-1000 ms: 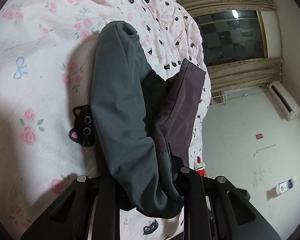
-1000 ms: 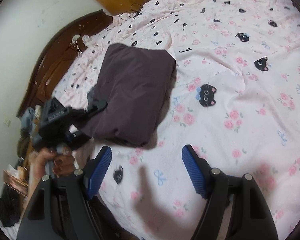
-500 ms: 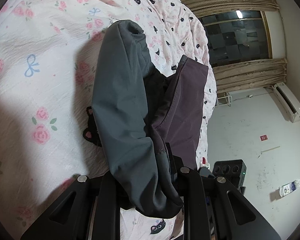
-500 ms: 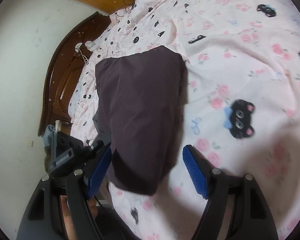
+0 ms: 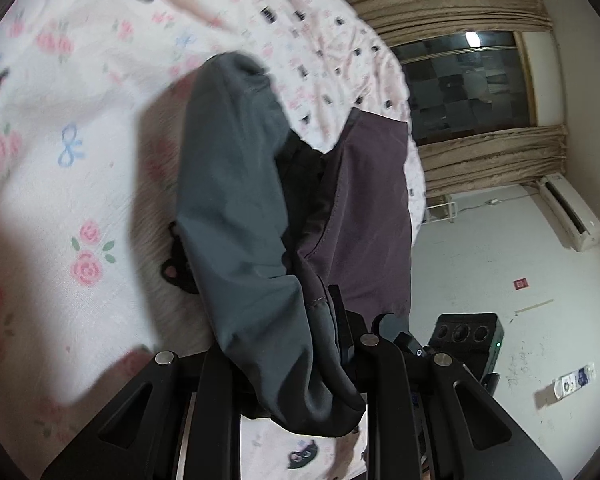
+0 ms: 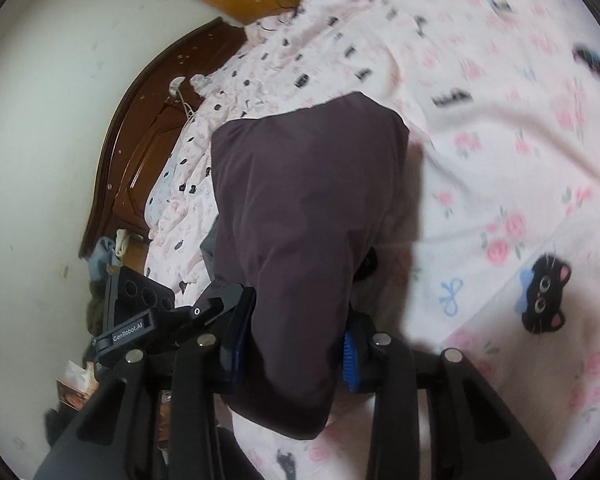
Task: Fold clothes
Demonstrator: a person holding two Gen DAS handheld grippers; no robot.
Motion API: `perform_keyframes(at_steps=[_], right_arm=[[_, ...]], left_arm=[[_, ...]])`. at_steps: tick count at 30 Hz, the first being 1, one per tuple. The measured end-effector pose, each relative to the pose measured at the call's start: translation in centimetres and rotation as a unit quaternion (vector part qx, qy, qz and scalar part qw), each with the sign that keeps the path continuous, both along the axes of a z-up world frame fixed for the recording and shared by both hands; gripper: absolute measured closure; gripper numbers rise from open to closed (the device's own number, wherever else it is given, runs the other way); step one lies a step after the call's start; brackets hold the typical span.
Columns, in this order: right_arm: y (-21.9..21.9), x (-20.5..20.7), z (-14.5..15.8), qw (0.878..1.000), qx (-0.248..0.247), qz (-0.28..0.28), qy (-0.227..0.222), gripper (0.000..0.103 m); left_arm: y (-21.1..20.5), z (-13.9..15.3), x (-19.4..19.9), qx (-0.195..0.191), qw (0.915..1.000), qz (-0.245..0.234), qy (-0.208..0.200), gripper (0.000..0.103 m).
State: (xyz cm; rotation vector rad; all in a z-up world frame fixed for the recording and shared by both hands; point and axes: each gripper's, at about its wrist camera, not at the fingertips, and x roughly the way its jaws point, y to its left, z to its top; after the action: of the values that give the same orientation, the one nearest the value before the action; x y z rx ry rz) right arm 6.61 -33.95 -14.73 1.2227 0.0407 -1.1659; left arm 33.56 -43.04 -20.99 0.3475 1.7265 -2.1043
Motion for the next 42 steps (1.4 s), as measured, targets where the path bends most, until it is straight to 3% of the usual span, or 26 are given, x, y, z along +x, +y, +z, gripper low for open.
perform_keyframes(at_steps=[7,12,18,25,31,42], right_arm=[[0.7,3.6,6.0,0.994,-0.043,0.034,0.095,0.066],[-1.0,6.4,7.8,0.992,-0.058,0.065,0.096,0.066],[-5.6,10.2,8.5,0.988,-0.066,0.106,0.089,0.067],[-13.3,15.9,8.0,0.981,-0.07,0.162,0.074,0.067],[-20.6,20.1,6.7,0.975,-0.065,0.197,0.08,0.067],[-32.4,21.8,2.9,0.972,-0.038,0.206,0.103,0.067]], left_arm=[[0.8,2.8,2.5,-0.039,0.9981,0.02,0.043,0.086],[0.4,5.3,5.8,-0.074,0.9953,0.058,0.023,0.086],[-1.9,6.5,10.4,-0.081,0.9906,0.11,0.0,0.086],[-6.0,7.1,16.3,-0.093,0.9813,0.166,-0.029,0.086],[-10.7,5.6,19.7,-0.087,0.9719,0.215,-0.044,0.086],[-20.4,2.5,18.7,-0.089,0.9681,0.22,-0.079,0.086]])
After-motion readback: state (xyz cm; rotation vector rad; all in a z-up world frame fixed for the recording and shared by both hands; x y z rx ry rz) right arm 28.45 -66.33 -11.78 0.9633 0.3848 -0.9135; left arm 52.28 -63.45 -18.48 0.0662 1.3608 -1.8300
